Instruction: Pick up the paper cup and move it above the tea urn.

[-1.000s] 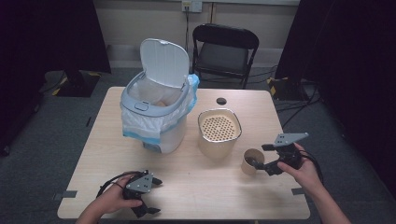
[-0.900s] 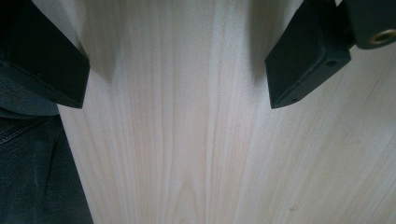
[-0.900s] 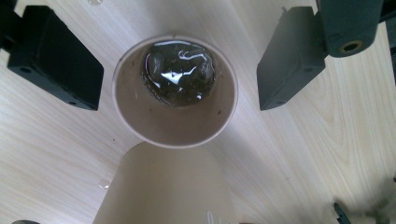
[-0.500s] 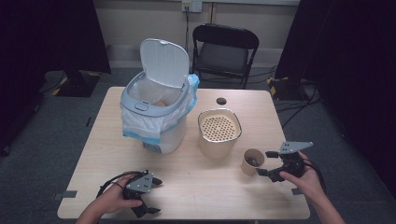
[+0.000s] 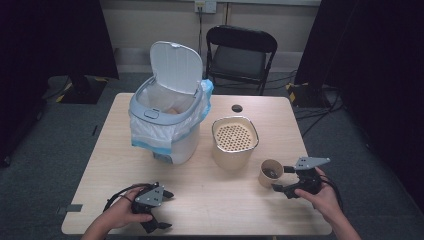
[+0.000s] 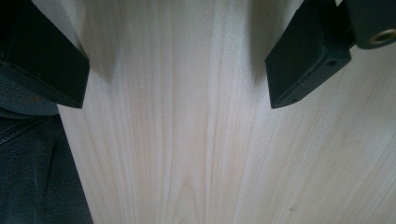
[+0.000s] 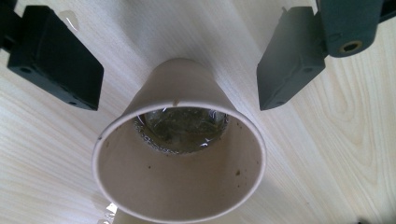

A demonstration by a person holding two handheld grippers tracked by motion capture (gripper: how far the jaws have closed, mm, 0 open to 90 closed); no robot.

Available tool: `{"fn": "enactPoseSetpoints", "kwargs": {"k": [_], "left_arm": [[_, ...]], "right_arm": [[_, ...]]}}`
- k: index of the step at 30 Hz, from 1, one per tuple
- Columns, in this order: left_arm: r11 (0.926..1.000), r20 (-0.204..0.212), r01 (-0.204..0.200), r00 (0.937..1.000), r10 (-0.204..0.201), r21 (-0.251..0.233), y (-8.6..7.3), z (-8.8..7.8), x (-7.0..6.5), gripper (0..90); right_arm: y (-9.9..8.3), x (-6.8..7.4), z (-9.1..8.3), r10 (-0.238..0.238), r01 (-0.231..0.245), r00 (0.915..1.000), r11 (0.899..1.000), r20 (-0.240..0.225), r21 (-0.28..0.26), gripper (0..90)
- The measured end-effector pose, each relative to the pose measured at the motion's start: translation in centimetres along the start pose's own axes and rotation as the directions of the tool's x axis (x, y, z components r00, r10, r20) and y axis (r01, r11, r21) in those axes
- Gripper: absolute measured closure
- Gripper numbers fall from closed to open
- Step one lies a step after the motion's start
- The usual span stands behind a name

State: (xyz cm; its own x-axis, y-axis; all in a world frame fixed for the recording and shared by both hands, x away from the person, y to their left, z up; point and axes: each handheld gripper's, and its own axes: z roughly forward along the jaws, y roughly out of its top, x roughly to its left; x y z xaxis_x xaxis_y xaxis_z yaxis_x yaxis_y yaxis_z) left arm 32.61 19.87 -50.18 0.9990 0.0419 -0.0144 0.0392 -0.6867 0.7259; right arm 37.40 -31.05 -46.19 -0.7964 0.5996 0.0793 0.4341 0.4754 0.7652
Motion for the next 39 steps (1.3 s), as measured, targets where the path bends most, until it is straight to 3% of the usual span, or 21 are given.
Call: {"fn": "enactPoseSetpoints", "kwargs": {"k": [8, 14, 28, 39], "left_arm": [[1.0, 0.0, 0.0, 1.0, 0.0, 0.001, 0.0, 0.0, 0.0, 5.5], [1.0, -0.001, 0.001, 1.0, -0.001, -0.003, 0.0, 0.0, 0.0, 5.5], [1.0, -0.001, 0.001, 1.0, -0.001, -0.003, 0.0, 0.0, 0.0, 5.4], [1.0, 0.0, 0.0, 1.0, 0.0, -0.002, 0.0, 0.0, 0.0, 5.4]], "right_arm": [[-0.8, -0.1, 0.8, 0.017, -0.017, 0.9998, 1.0, 0.007, -0.009, 14.6], [-0.7, 0.0, 1.2, 0.004, -0.004, 0.9999, 1.0, 0.014, -0.015, 14.7], [-0.5, -0.3, 2.2, 0.014, -0.016, 0.9997, 0.997, -0.02, -0.072, 15.9], [-0.2, -0.3, 2.7, 0.004, -0.006, 0.9998, 0.994, -0.019, -0.109, 19.4]]}}
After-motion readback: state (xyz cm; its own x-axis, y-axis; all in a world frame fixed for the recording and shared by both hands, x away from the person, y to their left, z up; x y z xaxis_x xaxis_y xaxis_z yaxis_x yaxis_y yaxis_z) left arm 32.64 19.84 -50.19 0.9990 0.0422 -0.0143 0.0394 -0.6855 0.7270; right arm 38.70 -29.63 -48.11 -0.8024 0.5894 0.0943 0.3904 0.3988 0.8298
